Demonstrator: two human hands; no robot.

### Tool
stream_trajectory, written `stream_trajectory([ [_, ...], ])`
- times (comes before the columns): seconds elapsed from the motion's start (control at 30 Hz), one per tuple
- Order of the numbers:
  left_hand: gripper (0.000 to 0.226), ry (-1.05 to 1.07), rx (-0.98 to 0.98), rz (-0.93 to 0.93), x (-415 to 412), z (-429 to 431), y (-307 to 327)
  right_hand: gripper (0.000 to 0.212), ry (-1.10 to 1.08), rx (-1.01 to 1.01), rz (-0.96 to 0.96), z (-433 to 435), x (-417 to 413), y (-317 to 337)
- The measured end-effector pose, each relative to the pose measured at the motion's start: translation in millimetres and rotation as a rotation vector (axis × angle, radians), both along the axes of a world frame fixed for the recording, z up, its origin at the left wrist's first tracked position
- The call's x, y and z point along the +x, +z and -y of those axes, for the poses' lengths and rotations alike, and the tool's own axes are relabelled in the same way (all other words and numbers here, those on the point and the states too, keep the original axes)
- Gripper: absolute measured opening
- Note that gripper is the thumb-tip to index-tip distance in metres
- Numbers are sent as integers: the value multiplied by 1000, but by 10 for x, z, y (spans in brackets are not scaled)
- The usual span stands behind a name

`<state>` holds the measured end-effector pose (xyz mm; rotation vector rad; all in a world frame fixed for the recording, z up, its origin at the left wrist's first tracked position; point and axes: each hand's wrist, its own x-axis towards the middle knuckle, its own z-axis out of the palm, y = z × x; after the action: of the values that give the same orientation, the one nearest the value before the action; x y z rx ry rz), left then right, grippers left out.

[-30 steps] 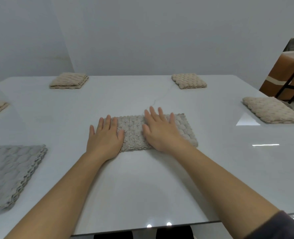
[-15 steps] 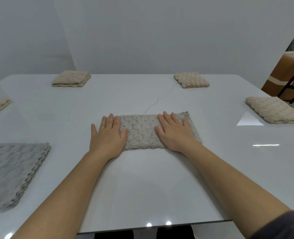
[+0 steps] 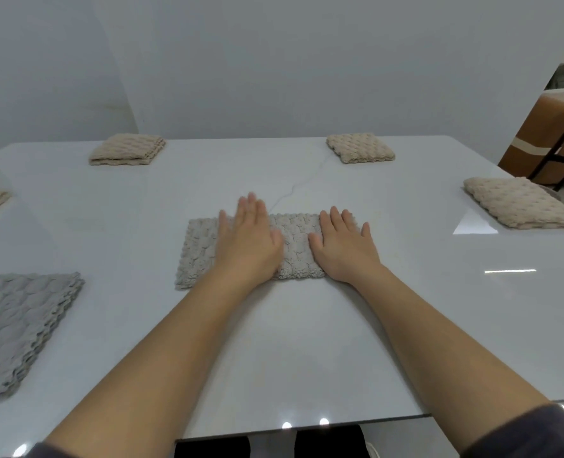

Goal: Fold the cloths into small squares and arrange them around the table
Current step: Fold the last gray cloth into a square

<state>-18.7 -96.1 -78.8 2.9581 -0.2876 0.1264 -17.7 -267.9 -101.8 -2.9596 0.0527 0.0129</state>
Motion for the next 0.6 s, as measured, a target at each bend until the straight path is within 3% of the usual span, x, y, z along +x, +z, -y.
stream_trajectory([
  [0.17,60,-69,24,-104,17,324,-198,63,3,8,0,0,11,-14],
  [0.6,62,-20,63,-121,106,29,-130,63,1,28,17,4,2,-11],
])
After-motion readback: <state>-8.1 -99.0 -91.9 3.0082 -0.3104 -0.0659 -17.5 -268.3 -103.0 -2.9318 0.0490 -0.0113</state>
